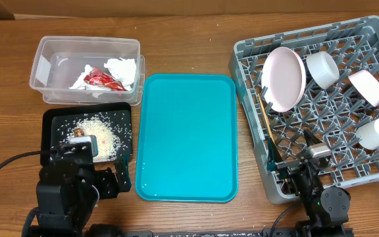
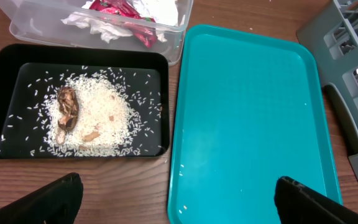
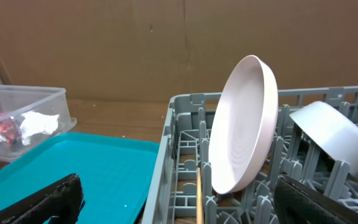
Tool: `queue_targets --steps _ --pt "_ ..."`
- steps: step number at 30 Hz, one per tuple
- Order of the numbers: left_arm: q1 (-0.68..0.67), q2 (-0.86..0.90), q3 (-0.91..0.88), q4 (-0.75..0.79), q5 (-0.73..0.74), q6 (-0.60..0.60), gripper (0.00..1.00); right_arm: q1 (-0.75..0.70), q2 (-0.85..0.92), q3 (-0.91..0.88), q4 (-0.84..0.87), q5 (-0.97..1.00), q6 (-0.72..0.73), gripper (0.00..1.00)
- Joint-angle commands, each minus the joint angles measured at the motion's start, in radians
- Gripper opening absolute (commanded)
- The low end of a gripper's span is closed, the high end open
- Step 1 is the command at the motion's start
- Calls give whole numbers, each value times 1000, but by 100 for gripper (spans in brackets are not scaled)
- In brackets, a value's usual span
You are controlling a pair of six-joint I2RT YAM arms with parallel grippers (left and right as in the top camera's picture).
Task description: Sort waste into correct bins and load items into the dishwasher
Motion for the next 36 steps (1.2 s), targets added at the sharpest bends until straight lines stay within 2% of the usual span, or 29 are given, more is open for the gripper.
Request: queue_targets --steps 1,36 --pt "-2 -2 -3 1 -10 -10 100 -1 -12 -11 7 -5 -23 100" --pt "-2 -2 -3 1 -10 -10 100 -36 -12 -11 -4 149 -23 100"
